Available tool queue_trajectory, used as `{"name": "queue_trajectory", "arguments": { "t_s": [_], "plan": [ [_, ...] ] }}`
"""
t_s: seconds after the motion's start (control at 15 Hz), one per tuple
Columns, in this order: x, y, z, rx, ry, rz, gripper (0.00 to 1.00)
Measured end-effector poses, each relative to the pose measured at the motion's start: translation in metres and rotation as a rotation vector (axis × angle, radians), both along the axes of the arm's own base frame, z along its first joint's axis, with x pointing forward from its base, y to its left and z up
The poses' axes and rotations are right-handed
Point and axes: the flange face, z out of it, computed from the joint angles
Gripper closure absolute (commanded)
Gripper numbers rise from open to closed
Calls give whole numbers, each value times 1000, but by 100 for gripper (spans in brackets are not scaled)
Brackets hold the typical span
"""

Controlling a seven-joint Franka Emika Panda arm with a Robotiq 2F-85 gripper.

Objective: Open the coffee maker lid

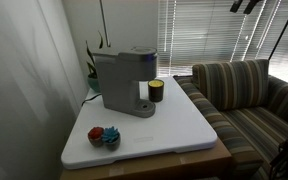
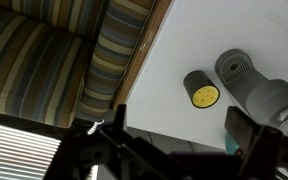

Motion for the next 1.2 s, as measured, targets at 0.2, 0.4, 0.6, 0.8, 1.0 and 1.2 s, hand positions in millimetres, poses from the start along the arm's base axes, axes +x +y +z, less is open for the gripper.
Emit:
{"name": "queue_trajectory", "arguments": {
  "t_s": [0.2, 0.4, 0.6, 0.8, 1.0, 1.2],
  "plan": [
    [0, 0, 0, 0, 0, 0, 0],
    [0, 0, 0, 0, 0, 0, 0],
    [2, 3, -2, 8, 2, 6, 0],
    [13, 18, -10, 109, -12, 56, 0],
    [37, 41, -8, 229, 16, 110, 0],
    [41, 45, -5, 230, 16, 115, 0]
  ]
}}
